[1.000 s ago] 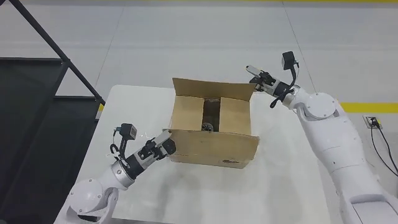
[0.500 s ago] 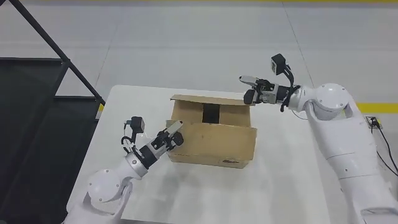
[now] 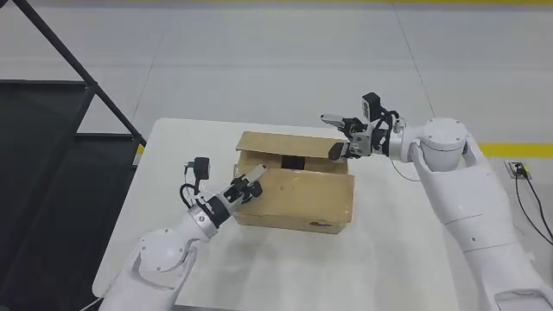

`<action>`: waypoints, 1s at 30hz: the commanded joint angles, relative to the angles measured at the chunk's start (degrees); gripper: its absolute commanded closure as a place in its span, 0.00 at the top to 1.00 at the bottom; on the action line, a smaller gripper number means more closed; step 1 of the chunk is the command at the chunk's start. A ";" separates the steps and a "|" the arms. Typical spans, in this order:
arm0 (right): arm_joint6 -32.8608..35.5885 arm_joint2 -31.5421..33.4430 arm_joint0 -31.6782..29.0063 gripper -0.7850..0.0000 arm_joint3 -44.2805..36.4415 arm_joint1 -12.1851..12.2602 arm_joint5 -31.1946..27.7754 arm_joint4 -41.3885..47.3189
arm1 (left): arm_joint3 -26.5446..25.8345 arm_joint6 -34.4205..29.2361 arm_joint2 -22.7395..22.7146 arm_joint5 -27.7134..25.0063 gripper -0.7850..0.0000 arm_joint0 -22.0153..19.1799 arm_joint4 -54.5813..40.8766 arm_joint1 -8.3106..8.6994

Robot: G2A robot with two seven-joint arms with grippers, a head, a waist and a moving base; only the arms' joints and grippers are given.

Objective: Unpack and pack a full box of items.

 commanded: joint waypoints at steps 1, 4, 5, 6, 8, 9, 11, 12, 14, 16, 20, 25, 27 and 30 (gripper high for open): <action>-0.16 -0.81 0.16 1.00 0.52 -0.21 1.01 0.44 | 0.31 0.77 0.56 -0.11 1.00 -0.45 0.34 -0.15; 0.66 -2.01 -0.16 1.00 0.31 -0.37 0.77 0.42 | 0.55 1.68 1.22 -0.17 1.00 -0.94 0.60 -0.35; 1.44 -2.32 -0.51 1.00 0.12 -0.34 0.24 0.32 | 0.62 1.90 1.43 -0.18 1.00 -1.05 0.68 -0.41; 1.86 -2.60 -0.86 1.00 0.04 -0.28 0.08 -0.11 | 0.72 1.92 1.65 -0.15 1.00 -1.17 0.76 -0.46; 2.08 -2.66 -1.74 1.00 -0.63 -0.16 -0.32 0.05 | 0.97 2.16 1.97 -0.03 1.00 -1.48 0.97 -0.56; 2.18 -2.55 -2.21 1.00 -1.13 -0.08 -0.53 0.25 | 1.12 2.30 2.18 0.03 1.00 -1.62 1.25 -0.60; 1.91 -2.21 -3.00 1.00 -2.17 0.11 -0.54 0.46 | 1.42 2.50 2.63 0.29 1.00 -1.93 1.99 -0.69; 1.54 -2.21 -3.32 1.00 -2.79 0.21 -0.45 0.00 | 1.56 2.68 2.89 0.35 1.00 -2.09 2.53 -0.73; 0.30 -2.23 -3.94 1.00 -3.84 0.41 -0.13 -1.06 | 1.86 2.96 3.44 0.41 1.00 -2.34 3.20 -0.85; -0.20 -2.25 -4.64 1.00 -4.73 0.55 -0.17 -1.45 | 2.15 2.96 3.83 0.64 1.00 -2.61 3.29 -0.96; -1.67 -1.69 -6.27 1.00 -6.24 0.93 -3.28 -2.36 | 1.12 4.91 2.89 -0.70 1.00 -2.31 1.31 -1.14; -1.09 -0.94 -8.79 1.00 -8.79 1.60 -9.29 -3.97 | -1.23 7.98 -3.51 -4.00 1.00 0.64 -6.00 -0.85; -1.14 -0.74 -9.72 1.00 -9.71 1.82 -11.11 -4.64 | -1.52 9.07 -6.83 -4.94 1.00 2.03 -8.54 -0.62; -2.99 -0.85 -10.93 1.00 -11.09 1.97 -13.12 -6.03 | -1.68 10.91 -11.96 -6.22 1.00 4.09 -9.79 -0.18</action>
